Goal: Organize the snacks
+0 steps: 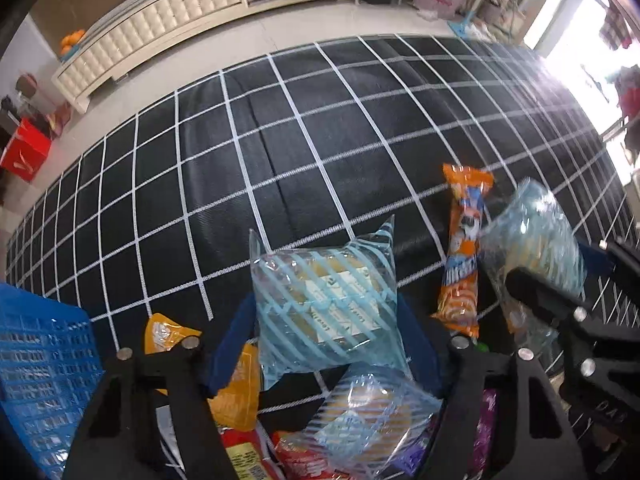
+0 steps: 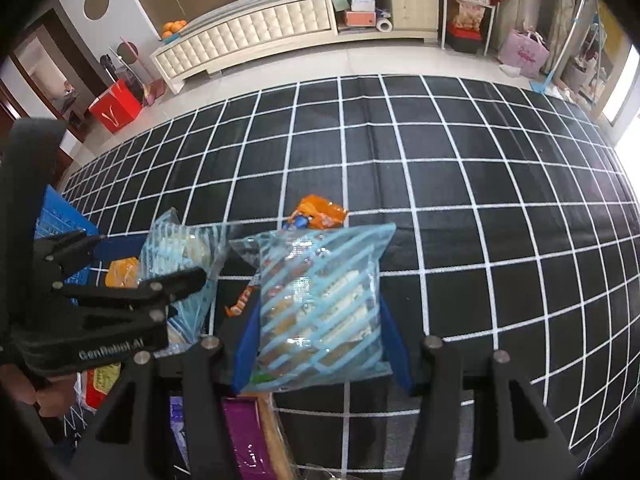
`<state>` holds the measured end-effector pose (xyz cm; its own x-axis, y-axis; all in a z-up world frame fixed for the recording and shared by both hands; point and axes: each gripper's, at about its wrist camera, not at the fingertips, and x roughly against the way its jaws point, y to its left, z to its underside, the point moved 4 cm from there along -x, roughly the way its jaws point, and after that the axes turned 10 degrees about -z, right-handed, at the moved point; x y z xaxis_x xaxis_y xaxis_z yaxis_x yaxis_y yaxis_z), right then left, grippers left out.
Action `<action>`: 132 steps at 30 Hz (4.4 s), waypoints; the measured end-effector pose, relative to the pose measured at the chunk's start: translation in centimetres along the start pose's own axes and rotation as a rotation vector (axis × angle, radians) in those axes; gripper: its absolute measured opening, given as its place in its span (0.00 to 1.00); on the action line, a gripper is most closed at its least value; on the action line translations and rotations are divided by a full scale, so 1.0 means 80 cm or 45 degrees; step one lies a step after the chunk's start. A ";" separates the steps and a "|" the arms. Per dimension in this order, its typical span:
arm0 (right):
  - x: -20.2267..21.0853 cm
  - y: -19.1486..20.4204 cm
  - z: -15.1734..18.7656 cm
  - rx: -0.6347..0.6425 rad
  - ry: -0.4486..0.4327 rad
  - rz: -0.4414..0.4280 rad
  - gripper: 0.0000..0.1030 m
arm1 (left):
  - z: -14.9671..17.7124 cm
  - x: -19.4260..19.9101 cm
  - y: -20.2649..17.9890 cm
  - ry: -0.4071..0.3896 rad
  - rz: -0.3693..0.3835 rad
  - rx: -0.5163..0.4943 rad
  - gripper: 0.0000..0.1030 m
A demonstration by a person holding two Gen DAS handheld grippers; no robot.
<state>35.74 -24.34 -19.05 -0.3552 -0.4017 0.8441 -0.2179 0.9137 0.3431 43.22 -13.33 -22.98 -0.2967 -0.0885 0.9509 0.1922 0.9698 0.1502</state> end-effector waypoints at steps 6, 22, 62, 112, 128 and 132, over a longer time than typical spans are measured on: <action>0.006 -0.001 0.000 -0.016 -0.019 -0.007 0.58 | 0.010 0.014 0.004 -0.050 -0.012 0.032 0.53; 0.082 0.078 0.014 0.099 -0.086 0.064 0.58 | 0.073 0.139 0.040 -0.252 0.075 0.053 0.51; 0.043 0.410 -0.012 0.446 -0.033 -0.152 0.58 | 0.219 0.273 0.384 -0.408 -0.094 0.421 0.51; 0.026 0.399 -0.059 0.439 -0.026 0.012 0.87 | 0.154 0.218 0.401 -0.338 -0.131 0.403 0.69; 0.123 0.360 -0.011 0.351 -0.108 -0.030 0.87 | 0.193 0.299 0.330 -0.416 -0.096 0.384 0.69; 0.142 0.340 0.003 0.333 -0.128 -0.023 0.87 | 0.197 0.309 0.303 -0.432 -0.075 0.362 0.69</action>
<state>25.55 -4.09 -0.27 -0.4349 -0.4338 0.7891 -0.4473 0.8646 0.2288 25.76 11.56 -0.09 -0.5986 -0.1120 0.7932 -0.0853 0.9935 0.0760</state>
